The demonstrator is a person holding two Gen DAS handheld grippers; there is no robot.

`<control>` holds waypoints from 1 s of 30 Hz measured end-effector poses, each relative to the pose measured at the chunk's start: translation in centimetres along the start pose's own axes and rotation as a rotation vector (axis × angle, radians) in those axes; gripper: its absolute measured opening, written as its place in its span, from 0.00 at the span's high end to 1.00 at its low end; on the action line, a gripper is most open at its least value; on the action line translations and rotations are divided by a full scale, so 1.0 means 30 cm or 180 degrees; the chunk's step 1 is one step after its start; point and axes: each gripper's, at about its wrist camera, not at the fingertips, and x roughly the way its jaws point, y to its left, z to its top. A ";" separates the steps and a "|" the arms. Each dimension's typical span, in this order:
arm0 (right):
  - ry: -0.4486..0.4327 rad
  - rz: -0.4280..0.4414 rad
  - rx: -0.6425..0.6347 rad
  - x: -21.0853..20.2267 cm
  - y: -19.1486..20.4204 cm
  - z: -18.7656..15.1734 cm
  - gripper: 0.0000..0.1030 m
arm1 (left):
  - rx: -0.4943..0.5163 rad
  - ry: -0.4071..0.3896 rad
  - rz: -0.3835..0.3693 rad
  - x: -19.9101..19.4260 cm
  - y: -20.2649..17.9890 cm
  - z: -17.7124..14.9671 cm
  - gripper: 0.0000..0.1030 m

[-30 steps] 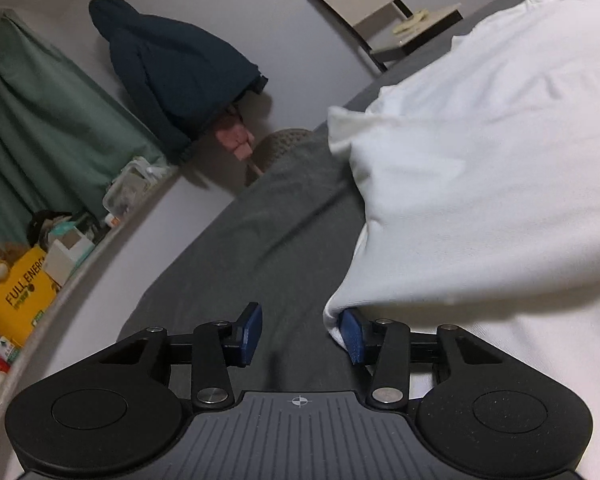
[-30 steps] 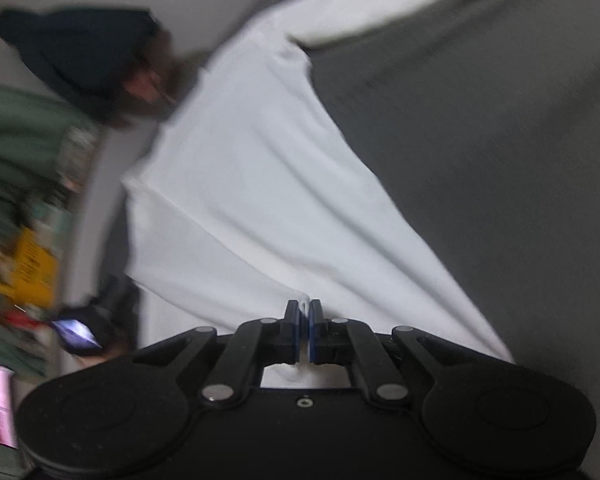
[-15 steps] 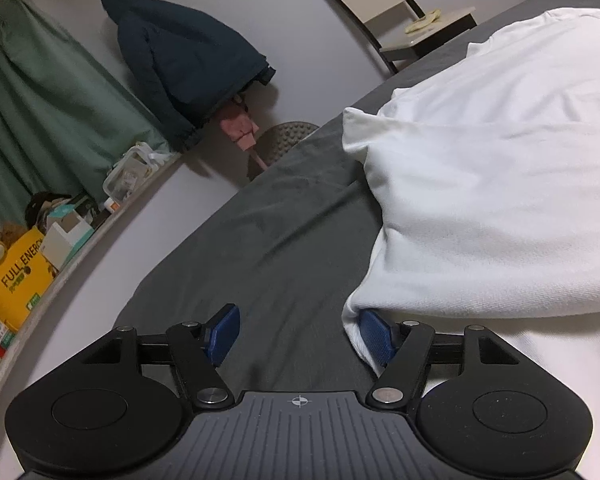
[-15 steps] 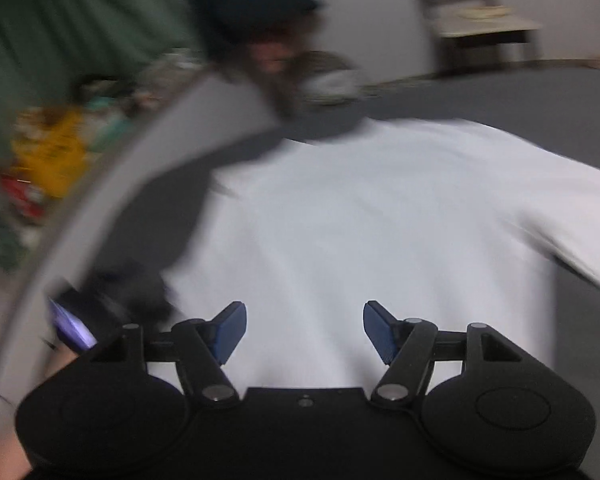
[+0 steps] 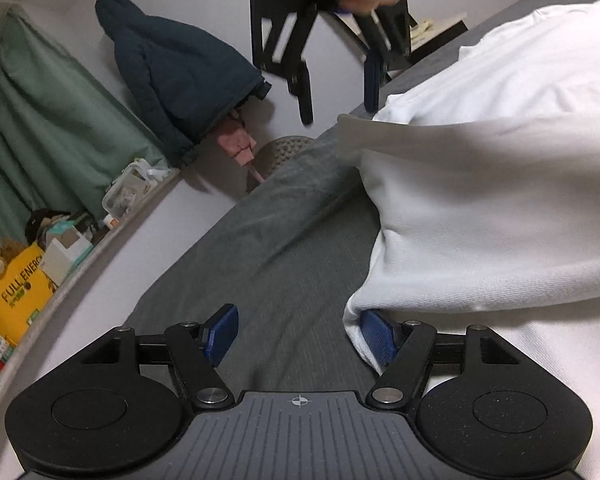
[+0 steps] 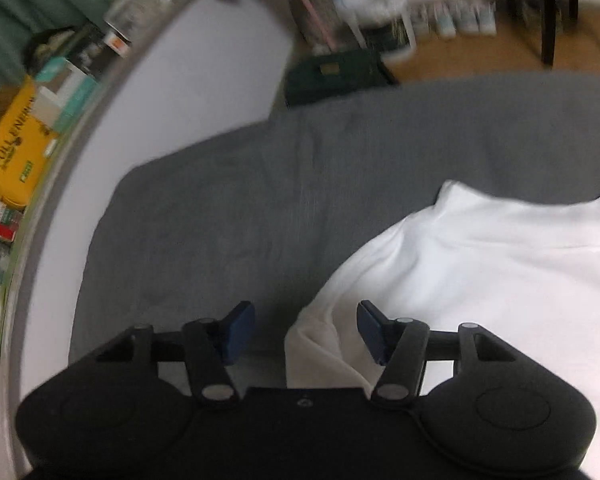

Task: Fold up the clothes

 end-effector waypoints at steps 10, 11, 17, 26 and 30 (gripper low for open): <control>-0.0097 -0.0258 -0.0043 0.127 0.014 0.039 0.94 | -0.0486 0.0230 -0.0132 0.004 0.043 -0.008 0.33; -0.0114 -0.0231 0.0003 0.140 0.006 0.044 0.94 | -0.0473 0.0250 -0.0124 0.004 0.040 -0.009 0.33; -0.0162 -0.0063 0.0110 0.193 -0.038 0.032 0.94 | -0.0413 0.0238 -0.0060 0.000 0.024 -0.012 0.29; -0.0545 0.0128 0.0184 0.006 -0.104 0.079 0.43 | -0.0234 0.0299 0.0060 -0.036 0.038 -0.003 0.12; -0.0357 0.0552 -0.0065 -0.025 -0.094 0.031 0.48 | -0.0310 0.0306 0.0162 -0.075 0.072 -0.001 0.09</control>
